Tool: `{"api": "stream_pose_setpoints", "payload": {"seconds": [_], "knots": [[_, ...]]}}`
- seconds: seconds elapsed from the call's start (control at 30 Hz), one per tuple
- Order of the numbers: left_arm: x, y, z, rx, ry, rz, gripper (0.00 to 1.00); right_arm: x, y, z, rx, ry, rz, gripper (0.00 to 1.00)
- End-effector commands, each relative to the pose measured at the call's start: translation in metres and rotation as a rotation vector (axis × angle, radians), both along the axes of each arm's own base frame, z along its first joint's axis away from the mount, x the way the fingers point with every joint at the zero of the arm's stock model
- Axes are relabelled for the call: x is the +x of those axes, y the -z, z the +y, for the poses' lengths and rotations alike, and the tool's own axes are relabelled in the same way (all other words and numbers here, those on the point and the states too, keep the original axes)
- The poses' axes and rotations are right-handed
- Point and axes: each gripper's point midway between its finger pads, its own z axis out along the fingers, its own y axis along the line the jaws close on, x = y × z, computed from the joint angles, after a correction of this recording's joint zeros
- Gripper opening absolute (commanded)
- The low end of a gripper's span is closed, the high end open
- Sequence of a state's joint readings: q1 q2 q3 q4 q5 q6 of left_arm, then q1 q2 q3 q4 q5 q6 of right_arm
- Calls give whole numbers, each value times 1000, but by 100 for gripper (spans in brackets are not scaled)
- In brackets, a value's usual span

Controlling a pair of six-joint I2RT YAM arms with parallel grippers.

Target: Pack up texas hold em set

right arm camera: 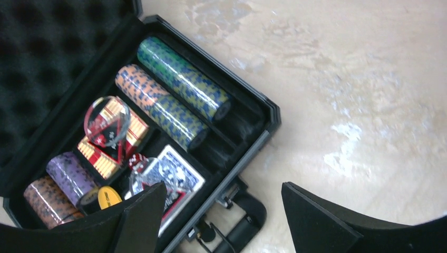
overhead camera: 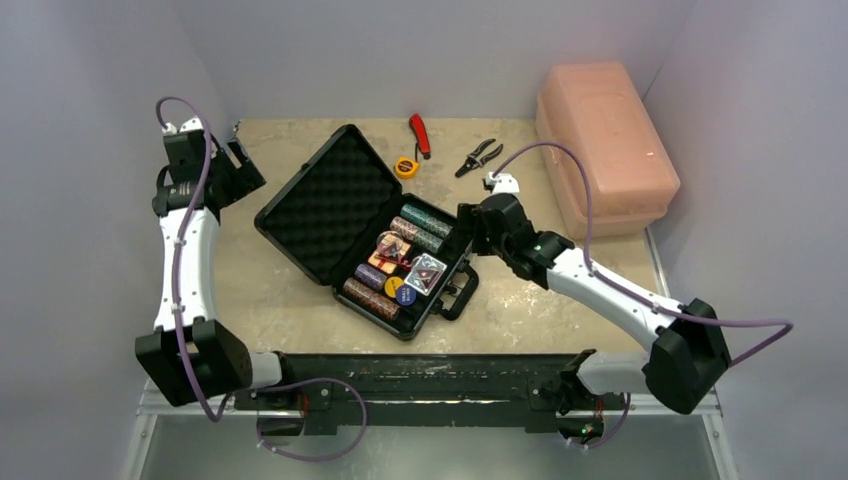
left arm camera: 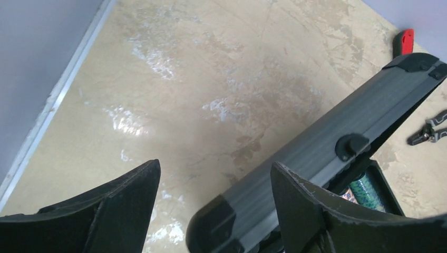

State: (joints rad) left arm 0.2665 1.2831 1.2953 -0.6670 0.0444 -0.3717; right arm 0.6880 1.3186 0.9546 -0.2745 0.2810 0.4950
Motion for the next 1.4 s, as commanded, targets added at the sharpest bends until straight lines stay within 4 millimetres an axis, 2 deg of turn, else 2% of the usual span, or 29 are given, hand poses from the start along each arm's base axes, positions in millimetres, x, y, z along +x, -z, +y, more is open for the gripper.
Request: {"api": "stream_pose_setpoints", "payload": {"seconds": [0.0, 0.17, 0.43, 0.53, 0.63, 0.9, 1.1, 1.37], "knots": [[35, 3, -6, -100, 58, -15, 71, -19, -1, -26, 15, 93, 14, 84], [55, 27, -10, -161, 102, 73, 56, -38, 6, -35, 45, 96, 38, 81], [45, 50, -19, -182, 169, 147, 40, -55, 10, -35, 72, 45, 63, 75], [40, 54, -24, -202, 186, 161, 39, -57, 9, -25, 99, 0, 77, 71], [38, 53, -33, -233, 209, 156, 39, -59, 1, -8, 145, -88, 63, 68], [35, 57, -64, -285, 296, 168, 40, -63, -43, 33, 282, -312, -43, 66], [33, 52, -81, -294, 348, 162, 40, -57, -44, 41, 264, -337, -30, 63], [23, 46, -97, -280, 403, 161, 41, -66, -52, 57, 349, -404, -33, 58]]}}
